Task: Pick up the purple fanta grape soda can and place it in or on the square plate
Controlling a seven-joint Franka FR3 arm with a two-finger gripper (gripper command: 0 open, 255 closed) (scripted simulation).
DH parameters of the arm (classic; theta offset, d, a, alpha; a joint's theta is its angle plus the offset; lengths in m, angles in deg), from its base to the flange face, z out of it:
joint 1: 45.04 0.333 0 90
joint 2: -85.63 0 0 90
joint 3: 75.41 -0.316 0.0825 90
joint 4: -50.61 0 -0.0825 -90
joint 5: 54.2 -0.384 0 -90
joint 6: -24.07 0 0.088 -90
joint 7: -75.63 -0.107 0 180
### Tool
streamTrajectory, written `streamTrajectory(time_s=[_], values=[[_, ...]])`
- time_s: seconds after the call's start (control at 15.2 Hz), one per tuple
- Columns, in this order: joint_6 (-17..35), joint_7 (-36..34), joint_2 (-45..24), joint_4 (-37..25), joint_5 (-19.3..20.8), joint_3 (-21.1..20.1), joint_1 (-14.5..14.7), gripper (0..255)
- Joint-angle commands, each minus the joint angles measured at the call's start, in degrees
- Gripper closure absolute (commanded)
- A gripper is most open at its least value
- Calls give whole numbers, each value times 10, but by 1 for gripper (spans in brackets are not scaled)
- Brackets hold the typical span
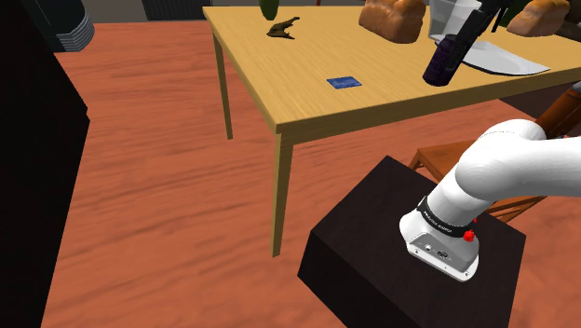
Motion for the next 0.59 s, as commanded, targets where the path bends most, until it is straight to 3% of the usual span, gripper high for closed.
streamTrajectory(time_s=[0.0,0.26,0.33,0.53], values=[[1,0,1,2,0,0,0,0],[1,0,1,2,0,0,0,0],[1,0,1,2,0,0,0,255],[1,0,1,2,0,0,0,255]])
